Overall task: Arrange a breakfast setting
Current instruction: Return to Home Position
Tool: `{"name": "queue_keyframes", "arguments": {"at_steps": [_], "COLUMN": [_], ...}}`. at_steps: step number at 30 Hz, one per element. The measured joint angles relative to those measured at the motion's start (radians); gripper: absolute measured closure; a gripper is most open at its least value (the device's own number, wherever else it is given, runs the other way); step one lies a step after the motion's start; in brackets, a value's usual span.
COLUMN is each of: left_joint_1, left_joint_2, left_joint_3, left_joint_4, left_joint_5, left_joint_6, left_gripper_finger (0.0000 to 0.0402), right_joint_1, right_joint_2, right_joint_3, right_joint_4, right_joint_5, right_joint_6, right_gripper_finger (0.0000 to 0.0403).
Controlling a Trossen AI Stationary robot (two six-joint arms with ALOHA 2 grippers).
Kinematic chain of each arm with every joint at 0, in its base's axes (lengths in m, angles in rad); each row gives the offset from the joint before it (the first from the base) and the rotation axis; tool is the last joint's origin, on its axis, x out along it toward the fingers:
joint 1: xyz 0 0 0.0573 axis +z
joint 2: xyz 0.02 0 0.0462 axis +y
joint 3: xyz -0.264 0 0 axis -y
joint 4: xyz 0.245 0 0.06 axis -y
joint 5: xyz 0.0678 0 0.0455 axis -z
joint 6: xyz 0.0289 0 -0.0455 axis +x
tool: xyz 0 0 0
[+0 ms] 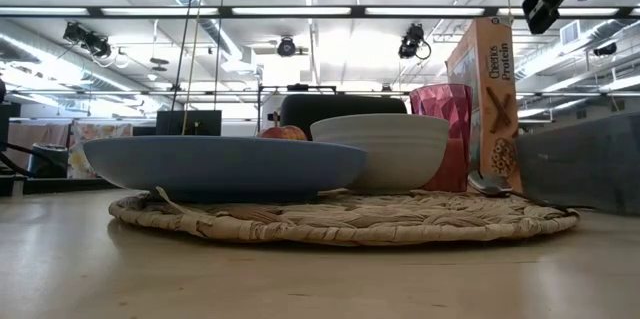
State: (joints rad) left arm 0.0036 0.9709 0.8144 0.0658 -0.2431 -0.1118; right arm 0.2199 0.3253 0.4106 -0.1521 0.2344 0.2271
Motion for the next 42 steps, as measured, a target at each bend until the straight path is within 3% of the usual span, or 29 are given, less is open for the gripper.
{"name": "queue_keyframes", "arguments": {"at_steps": [7,14,16,19,30,38,42], "left_joint_1": [-0.001,-0.001,-0.001,-0.001,-0.001,-0.001,-0.004], "left_joint_2": [-0.187,-0.280,-0.279,-0.278,-0.370,-0.550,-0.659], "left_joint_3": [-0.179,-0.220,-0.220,-0.222,-0.458,-0.602,-0.662], "left_joint_4": [0.030,-0.022,-0.059,-0.117,0.058,0.054,0.055], "left_joint_5": [0.011,0.010,0.011,0.012,0.014,-0.005,-0.006], "left_joint_6": [0.004,-0.054,-0.041,0.008,0.050,0.062,0.081], "left_gripper_finger": [0.0397,0.0379,0.0377,0.0376,0.0375,0.0374,0.0374], "right_joint_1": [-0.079,-0.079,-0.079,-0.079,-0.080,-0.148,-0.188], "right_joint_2": [-0.177,-0.308,-0.313,-0.313,-0.313,-0.313,-0.313], "right_joint_3": [-0.001,-0.001,-0.002,-0.002,-0.159,-0.192,-0.192], "right_joint_4": [-0.033,-0.091,-0.074,-0.055,-0.032,-0.033,-0.027], "right_joint_5": [-0.069,0.114,0.116,0.125,0.008,-0.095,-0.198], "right_joint_6": [-0.056,-0.072,-0.018,-0.083,-0.129,-0.146,-0.176], "right_gripper_finger": [0.0402,0.0373,0.0365,0.0360,0.0360,0.0360,0.0359]}}
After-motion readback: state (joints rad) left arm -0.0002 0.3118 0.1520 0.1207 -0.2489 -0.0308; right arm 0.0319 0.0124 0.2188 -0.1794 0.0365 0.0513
